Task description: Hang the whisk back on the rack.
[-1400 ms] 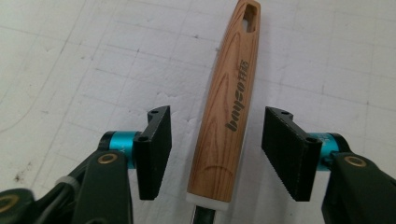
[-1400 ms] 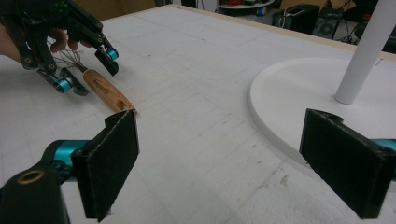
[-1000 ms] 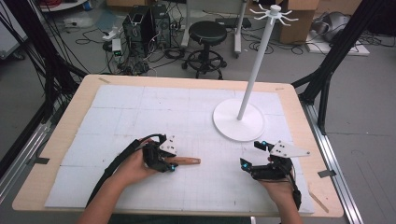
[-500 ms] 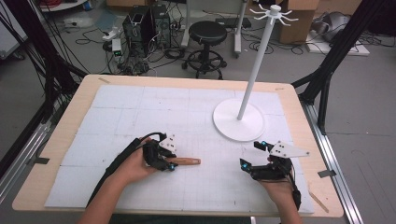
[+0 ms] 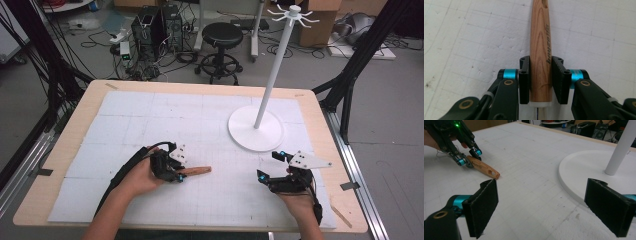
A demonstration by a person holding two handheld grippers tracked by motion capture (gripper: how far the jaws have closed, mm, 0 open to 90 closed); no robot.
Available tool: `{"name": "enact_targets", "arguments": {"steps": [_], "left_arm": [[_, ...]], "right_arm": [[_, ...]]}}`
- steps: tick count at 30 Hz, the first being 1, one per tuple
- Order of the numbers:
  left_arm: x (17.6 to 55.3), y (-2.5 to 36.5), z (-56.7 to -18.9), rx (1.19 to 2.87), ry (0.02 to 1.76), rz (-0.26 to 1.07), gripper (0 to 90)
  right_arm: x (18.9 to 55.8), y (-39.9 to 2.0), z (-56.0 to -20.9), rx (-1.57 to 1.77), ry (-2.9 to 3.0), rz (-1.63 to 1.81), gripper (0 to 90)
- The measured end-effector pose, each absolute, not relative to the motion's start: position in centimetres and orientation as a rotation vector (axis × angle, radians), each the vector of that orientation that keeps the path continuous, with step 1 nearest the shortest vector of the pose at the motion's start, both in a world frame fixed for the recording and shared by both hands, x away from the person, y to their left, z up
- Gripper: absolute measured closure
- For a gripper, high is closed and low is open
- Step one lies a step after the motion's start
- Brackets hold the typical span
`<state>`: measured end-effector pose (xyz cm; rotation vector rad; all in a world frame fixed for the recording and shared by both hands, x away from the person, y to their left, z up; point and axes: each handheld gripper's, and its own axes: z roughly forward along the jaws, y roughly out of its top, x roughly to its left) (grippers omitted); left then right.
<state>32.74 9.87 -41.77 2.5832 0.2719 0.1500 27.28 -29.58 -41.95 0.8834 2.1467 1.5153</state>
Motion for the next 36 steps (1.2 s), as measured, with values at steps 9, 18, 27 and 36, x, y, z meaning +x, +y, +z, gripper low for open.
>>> {"name": "enact_targets", "arguments": {"steps": [9, 18, 27, 36], "left_arm": [[32.2, 10.9, -39.9, 2.466, 0.277, 0.166, 70.6], [32.1, 12.4, -35.1, 2.264, 0.283, 0.190, 70.5], [32.5, 11.9, -31.1, 2.159, 0.243, 0.202, 70.5], [33.4, 11.5, -29.7, 2.097, 0.242, 0.169, 70.5]], "right_arm": [[27.3, -29.5, -41.9, 0.887, 2.153, 1.512, 11.0], [27.3, -29.3, -41.9, 0.883, 2.154, 1.523, 11.0], [27.3, -29.4, -41.9, 0.878, 2.149, 1.531, 11.0], [27.3, -29.5, -41.9, 0.875, 2.146, 1.534, 11.0]]}}
